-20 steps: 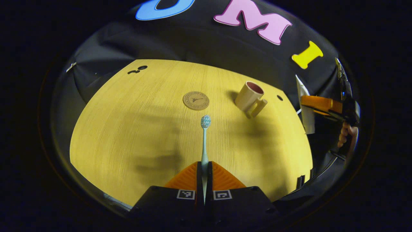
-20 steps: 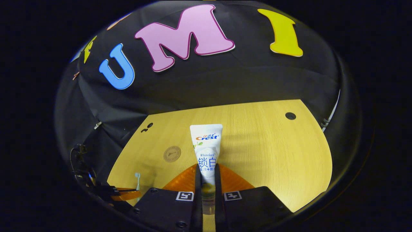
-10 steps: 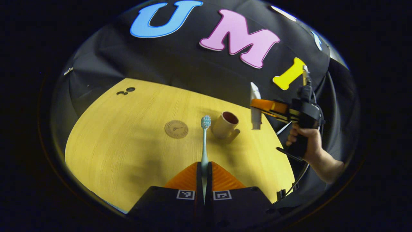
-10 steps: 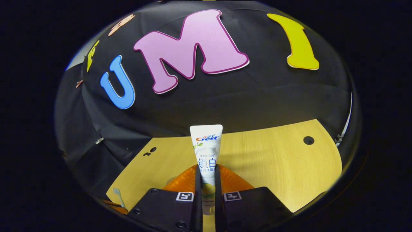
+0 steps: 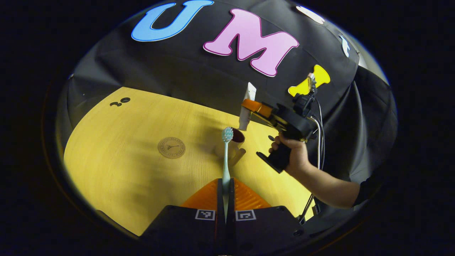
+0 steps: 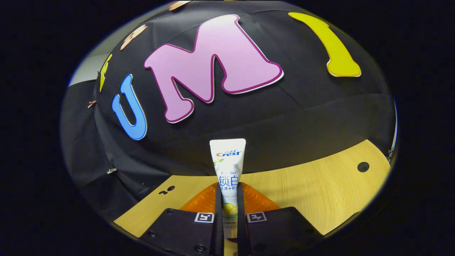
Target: Put the toothbrush and toothpaste on the desktop into the cup, then pick up the cup and place it on the coaster on the desktop.
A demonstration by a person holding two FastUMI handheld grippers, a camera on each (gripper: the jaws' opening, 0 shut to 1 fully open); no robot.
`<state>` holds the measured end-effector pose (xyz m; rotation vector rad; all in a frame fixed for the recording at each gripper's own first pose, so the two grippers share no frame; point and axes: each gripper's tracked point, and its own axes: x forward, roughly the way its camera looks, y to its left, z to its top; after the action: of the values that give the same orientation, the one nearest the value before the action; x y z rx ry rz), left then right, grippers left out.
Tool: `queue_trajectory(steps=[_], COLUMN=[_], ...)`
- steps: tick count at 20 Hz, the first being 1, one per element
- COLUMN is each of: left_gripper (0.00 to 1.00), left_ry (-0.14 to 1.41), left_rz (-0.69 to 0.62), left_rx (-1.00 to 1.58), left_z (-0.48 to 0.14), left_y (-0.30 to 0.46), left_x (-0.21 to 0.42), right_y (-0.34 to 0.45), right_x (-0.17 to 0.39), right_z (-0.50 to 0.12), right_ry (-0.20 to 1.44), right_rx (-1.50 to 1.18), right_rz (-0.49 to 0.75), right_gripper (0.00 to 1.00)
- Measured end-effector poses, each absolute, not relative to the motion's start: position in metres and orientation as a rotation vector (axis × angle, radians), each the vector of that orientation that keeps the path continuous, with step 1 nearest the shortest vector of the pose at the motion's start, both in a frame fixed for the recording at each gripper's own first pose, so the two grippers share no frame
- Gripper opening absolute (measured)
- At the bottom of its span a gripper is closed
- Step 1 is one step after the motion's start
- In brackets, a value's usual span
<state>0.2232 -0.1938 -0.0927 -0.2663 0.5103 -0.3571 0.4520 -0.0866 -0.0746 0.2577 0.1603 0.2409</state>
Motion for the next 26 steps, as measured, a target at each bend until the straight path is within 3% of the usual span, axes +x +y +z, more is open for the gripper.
queue_trajectory(steps=[5,6,7,18,20,21,22,24,25,26], left_gripper=[0.07,0.07,0.07,0.07,0.07,0.07,0.06,0.07,0.07,0.07], left_ry=[0.486,0.485,0.483,0.496,0.494,0.490,0.482,0.456,0.438,0.415], left_rz=[-0.360,-0.358,-0.361,-0.337,-0.343,-0.346,-0.350,-0.359,-0.360,-0.362], left_rx=[-0.287,-0.292,-0.294,-0.318,-0.307,-0.302,-0.299,-0.295,-0.286,-0.275], left_z=[-0.091,-0.092,-0.093,-0.108,-0.108,-0.108,-0.106,-0.099,-0.093,-0.088], left_y=[-0.202,-0.203,-0.204,-0.204,-0.208,-0.211,-0.213,-0.219,-0.220,-0.221], left_x=[0.236,0.238,0.238,0.232,0.232,0.233,0.234,0.238,0.242,0.247], right_y=[-0.083,-0.081,-0.079,-0.072,-0.072,-0.074,-0.075,-0.081,-0.088,-0.097], right_x=[0.461,0.461,0.462,0.451,0.446,0.443,0.439,0.433,0.427,0.422], right_z=[-0.098,-0.101,-0.105,-0.146,-0.156,-0.154,-0.151,-0.145,-0.143,-0.142], right_ry=[0.168,0.168,0.166,0.216,0.248,0.248,0.247,0.245,0.246,0.248], right_rx=[0.207,0.203,0.190,0.150,0.149,0.156,0.162,0.162,0.153,0.148], right_rz=[0.267,0.274,0.278,0.293,0.297,0.298,0.299,0.286,0.273,0.258], right_gripper=[0.18,0.12,0.19,0.27,0.45,0.47,0.67,0.73,0.97,0.98])
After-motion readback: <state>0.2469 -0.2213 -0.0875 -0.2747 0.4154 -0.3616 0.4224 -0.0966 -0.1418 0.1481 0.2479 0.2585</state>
